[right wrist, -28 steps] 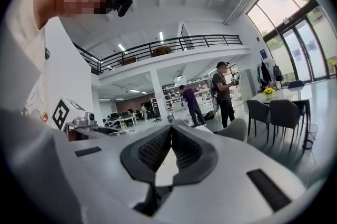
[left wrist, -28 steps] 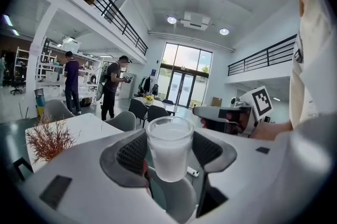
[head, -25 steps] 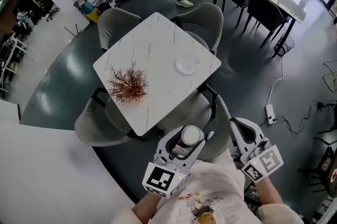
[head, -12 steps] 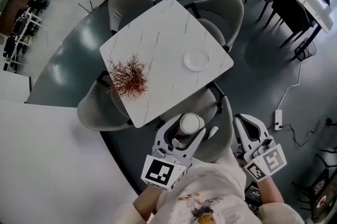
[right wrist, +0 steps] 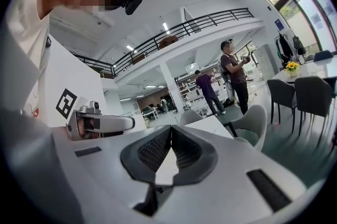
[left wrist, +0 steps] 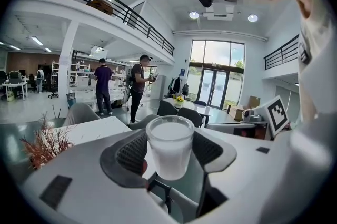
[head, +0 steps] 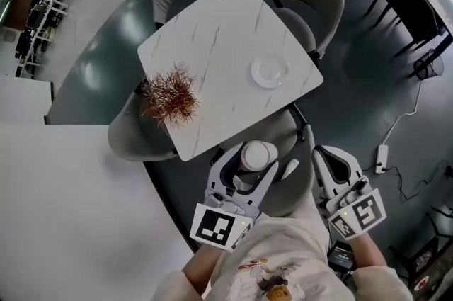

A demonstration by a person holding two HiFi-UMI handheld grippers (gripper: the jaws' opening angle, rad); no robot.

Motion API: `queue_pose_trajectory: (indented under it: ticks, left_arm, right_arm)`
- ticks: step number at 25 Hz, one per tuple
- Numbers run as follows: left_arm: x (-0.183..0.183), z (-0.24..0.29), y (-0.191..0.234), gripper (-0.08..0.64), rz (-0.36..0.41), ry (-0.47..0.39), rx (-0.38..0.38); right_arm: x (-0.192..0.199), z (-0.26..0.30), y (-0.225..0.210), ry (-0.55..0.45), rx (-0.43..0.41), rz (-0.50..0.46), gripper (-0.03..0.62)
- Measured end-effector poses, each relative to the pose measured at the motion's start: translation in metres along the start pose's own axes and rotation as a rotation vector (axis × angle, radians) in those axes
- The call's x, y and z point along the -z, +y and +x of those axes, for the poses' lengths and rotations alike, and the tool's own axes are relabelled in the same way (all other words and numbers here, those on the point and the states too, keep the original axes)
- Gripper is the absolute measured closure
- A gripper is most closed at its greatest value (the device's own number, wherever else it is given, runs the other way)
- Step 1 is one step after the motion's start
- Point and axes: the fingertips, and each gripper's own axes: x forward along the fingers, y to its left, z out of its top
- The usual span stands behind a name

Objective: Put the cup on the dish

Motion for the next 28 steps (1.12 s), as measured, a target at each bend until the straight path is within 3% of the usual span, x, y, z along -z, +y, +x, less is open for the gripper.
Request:
queue_pose_trajectory:
  ticks: [8, 28]
  left_arm:
    - [-0.011, 0.015, 0.015, 0.291, -0.002, -0.055, -0.005]
    - [0.047, 0.082, 0.067, 0.291, 0.037, -0.013, 0.009]
  right_arm:
    - [0.014, 0.026, -0.002, 0.038, -0.02, 0.003, 0.588]
    - [0.057, 0.087, -0.028, 0.085, 0.002, -0.12, 0.588]
